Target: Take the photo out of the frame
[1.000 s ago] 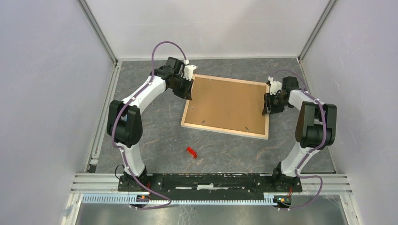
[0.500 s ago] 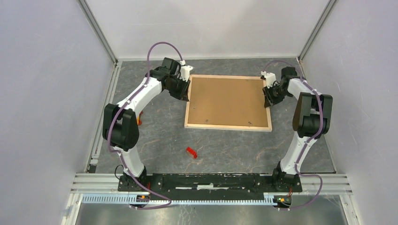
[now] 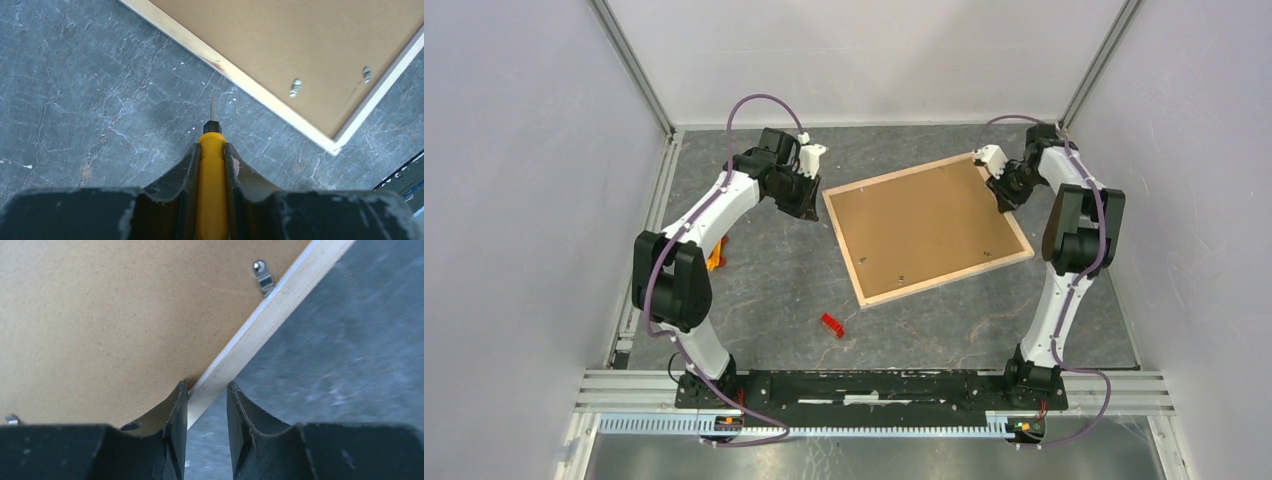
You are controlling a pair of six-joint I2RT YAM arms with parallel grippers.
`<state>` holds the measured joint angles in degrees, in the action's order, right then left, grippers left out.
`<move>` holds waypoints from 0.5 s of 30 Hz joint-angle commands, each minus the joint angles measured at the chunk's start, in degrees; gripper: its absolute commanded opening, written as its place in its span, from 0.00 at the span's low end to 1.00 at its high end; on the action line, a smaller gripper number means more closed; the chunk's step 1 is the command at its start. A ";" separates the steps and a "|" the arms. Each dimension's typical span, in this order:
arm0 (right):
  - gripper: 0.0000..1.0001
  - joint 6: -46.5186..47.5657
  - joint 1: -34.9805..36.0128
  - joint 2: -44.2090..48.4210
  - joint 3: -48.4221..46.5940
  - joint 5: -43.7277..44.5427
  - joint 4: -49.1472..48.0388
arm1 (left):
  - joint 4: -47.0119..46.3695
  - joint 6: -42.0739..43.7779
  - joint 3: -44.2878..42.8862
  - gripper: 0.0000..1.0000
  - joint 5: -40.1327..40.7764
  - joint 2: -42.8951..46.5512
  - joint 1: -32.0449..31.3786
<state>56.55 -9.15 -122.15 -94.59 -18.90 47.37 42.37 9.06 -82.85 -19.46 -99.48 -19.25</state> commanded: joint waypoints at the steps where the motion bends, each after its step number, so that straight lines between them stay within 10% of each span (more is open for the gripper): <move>1: 0.24 14.71 0.76 -6.98 -8.65 5.15 -3.86 | 0.25 0.96 -0.37 0.02 0.62 2.21 0.26; 3: 0.24 14.93 1.19 -7.07 -9.87 5.57 -7.69 | 1.08 1.05 -1.05 0.02 0.39 1.85 0.25; 10: 0.73 0.81 4.72 -2.53 -12.31 10.57 -18.65 | 1.66 0.53 -2.24 0.02 0.54 1.74 0.70; 15: 0.78 -13.14 12.42 5.68 -6.77 4.79 -15.72 | 0.70 -4.43 -3.93 0.02 -2.38 -0.49 3.39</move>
<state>55.40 -3.20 -126.21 -103.70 -10.44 33.15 44.31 8.73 -83.20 -19.62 -99.57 -18.28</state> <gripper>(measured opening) 0.776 0.268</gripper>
